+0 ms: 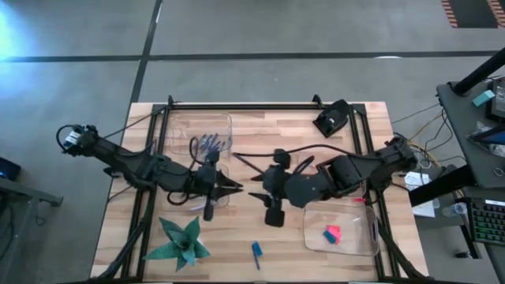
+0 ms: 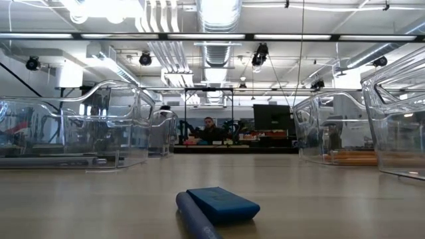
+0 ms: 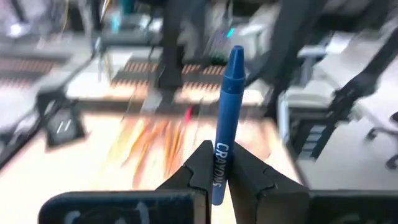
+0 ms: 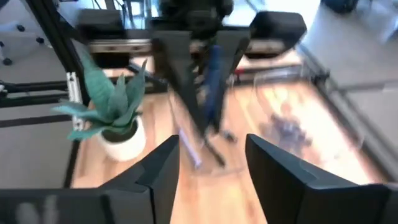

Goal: Sort crayons/erasers/pens/pencils in bins
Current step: Put the blue crayon into the top transparent bin

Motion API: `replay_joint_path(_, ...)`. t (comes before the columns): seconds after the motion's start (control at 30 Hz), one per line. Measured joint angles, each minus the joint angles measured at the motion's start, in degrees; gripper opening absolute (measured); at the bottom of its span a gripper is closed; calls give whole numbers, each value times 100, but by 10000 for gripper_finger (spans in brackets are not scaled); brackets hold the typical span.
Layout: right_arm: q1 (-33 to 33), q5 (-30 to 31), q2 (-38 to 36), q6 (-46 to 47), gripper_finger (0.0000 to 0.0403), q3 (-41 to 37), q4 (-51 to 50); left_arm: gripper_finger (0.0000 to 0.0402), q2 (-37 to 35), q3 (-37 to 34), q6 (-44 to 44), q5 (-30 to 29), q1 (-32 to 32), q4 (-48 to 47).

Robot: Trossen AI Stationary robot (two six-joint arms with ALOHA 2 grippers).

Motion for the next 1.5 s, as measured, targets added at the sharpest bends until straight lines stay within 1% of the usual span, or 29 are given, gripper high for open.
replay_joint_path(0.13, 105, 5, -72, 1013, 190, 2, -679, 14, -121, 0, -552, -20, 339, -1180)
replay_joint_path(0.3, 203, 3, 59, 2212, 188, -1, -1401, 14, -159, 0, -1242, -25, 1061, -2936)
replay_joint_path(0.43, 228, 3, 148, 2866, 184, -2, -1647, 14, -78, 0, -1403, -21, 1898, -4127)
replay_joint_path(0.53, 219, 6, 161, 3076, 185, -2, -1664, 14, 17, -28, -1359, 4, 2677, -4720)
replay_joint_path(0.57, 215, 9, 161, 3107, 184, -2, -1665, 14, 56, -56, -1322, 92, 2959, -4856)
replay_joint_path(0.6, 215, 13, 161, 3139, 184, -2, -1661, 14, 87, -115, -1231, 207, 3252, -4886)
replay_joint_path(0.73, 223, 6, 161, 3151, 185, -2, -1651, 14, 171, -579, -1056, 1020, 4242, -4713)
replay_joint_path(0.83, 232, 6, 161, 3184, 184, -2, -1648, 13, 193, -986, -1050, 1229, 4702, -4469)
replay_joint_path(0.97, 230, 6, 161, 3181, 183, -2, -1645, 13, 193, -1399, -1095, 1497, 5106, -4021)
replay_joint_path(1.1, 228, 6, 161, 3182, 183, -2, -1633, 14, 213, -1721, -1114, 1766, 5325, -3612)
replay_joint_path(1.27, 228, 6, 161, 3179, 183, -2, -1632, 25, 331, -1929, -1258, 1773, 5438, -3304)
replay_joint_path(1.5, 228, 6, 161, 3178, 183, -2, -1632, 28, 674, -2067, -1396, 1779, 5440, -3199)
